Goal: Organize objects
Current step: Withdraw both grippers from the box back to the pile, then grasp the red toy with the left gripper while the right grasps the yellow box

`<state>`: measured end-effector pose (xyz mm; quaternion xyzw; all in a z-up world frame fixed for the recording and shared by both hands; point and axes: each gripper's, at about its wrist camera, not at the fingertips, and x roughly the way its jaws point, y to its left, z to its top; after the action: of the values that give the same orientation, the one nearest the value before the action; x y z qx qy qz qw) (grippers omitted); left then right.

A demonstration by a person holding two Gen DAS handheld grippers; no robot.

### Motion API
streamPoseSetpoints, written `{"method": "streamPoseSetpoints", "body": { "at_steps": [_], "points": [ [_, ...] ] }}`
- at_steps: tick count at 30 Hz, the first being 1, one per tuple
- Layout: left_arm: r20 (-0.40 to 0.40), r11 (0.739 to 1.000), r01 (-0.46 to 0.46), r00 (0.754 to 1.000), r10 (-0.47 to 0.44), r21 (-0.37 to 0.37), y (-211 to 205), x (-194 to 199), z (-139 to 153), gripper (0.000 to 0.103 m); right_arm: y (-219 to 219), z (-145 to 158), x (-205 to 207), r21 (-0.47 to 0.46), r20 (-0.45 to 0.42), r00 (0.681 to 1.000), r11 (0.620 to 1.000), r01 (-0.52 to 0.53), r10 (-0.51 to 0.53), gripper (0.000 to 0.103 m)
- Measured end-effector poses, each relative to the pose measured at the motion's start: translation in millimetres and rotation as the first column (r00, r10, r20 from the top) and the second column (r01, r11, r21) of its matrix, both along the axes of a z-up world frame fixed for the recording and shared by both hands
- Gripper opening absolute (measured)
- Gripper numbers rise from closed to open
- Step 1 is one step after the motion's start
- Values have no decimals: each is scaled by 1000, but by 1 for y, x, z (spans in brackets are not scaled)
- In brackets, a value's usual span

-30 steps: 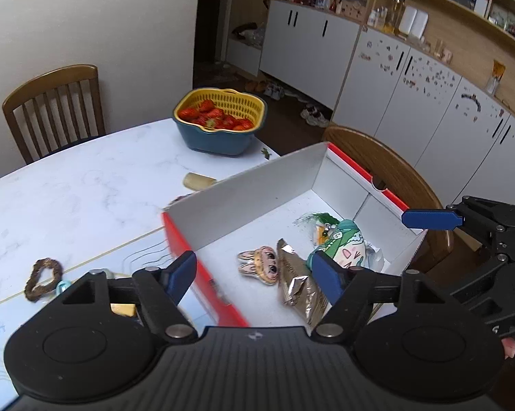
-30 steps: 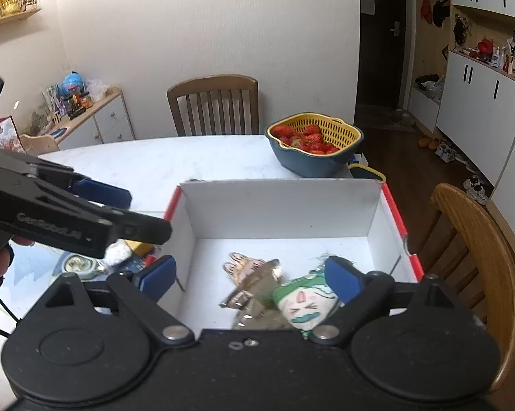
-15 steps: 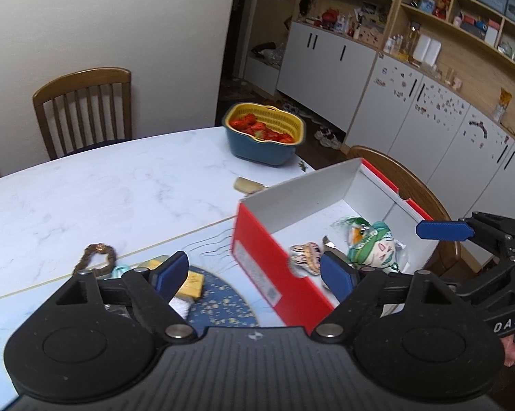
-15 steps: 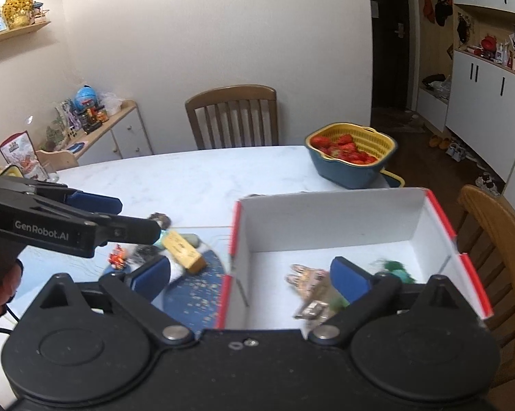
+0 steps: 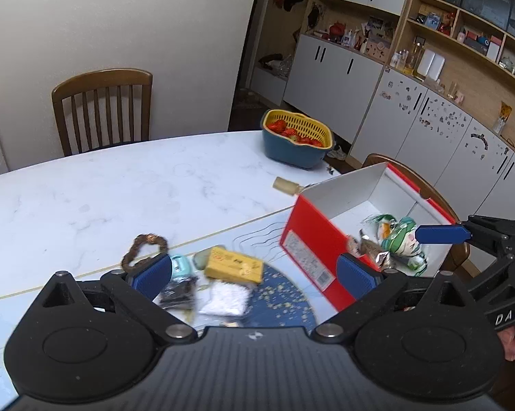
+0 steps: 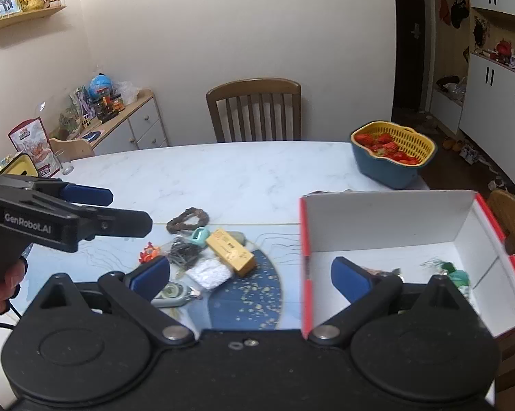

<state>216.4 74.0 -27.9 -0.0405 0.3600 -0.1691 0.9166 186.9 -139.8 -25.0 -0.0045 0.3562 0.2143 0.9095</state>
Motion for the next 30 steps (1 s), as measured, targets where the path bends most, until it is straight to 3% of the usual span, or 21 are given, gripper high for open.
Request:
{"method": "streamPoseSetpoints", "body": {
  "at_steps": [11, 24, 28, 30],
  "points": [
    [8, 995, -46, 999, 45, 91, 56, -3, -44, 103, 50, -26, 13, -42, -39, 999, 999, -5, 3, 100],
    [-55, 994, -57, 997, 62, 93, 89, 24, -98, 103, 86, -67, 61, -178, -78, 996, 982, -54, 41, 98],
    [-74, 994, -49, 996, 57, 95, 90, 34, -114, 103, 91, -77, 75, -206, -97, 993, 975, -82, 63, 94],
    [-82, 994, -49, 995, 57, 96, 90, 38, -119, 103, 95, -80, 81, -225, -104, 991, 968, -111, 89, 87]
  ]
}}
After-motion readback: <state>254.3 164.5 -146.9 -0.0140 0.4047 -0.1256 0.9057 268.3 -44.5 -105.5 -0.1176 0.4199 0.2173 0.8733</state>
